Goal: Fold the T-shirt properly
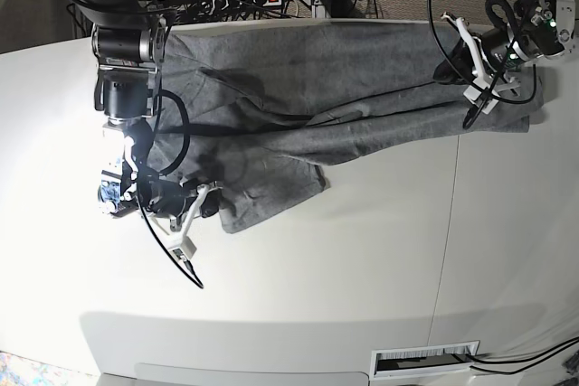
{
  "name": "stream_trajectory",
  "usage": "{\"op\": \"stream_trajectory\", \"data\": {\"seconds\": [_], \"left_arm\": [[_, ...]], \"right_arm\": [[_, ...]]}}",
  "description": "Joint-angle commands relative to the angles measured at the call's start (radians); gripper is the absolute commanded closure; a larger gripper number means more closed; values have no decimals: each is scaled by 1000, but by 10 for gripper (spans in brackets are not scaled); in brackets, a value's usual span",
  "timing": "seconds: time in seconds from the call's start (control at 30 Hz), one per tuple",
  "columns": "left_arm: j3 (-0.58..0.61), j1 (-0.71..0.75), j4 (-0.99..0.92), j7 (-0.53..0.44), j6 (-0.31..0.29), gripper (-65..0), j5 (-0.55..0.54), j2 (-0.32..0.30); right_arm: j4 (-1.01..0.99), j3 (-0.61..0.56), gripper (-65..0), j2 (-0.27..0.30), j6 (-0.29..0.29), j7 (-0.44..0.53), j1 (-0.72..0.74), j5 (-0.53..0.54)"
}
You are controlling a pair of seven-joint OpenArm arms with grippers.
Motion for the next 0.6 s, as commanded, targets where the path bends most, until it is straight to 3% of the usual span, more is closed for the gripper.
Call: {"op": "stream_trajectory", "data": {"seconds": [0.0, 0.33, 0.5, 0.53, 0.57], "left_arm": [[-8, -3, 14, -26, -5, 0, -18, -17], [-8, -3, 14, -28, -5, 0, -17, -17], [-8, -3, 14, -45, -5, 0, -17, -16], [-8, -3, 14, -49, -5, 0, -17, -16], [-8, -4, 14, -53, -5, 0, -18, -16]], "right_arm": [[43, 2, 0, 6, 2, -3, 36, 27], [221, 2, 0, 6, 2, -190, 19, 218], [221, 2, 0, 6, 2, -100, 22, 68], [221, 2, -31, 6, 2, -80, 22, 47], [221, 2, -124, 6, 2, -56, 22, 37]]}}
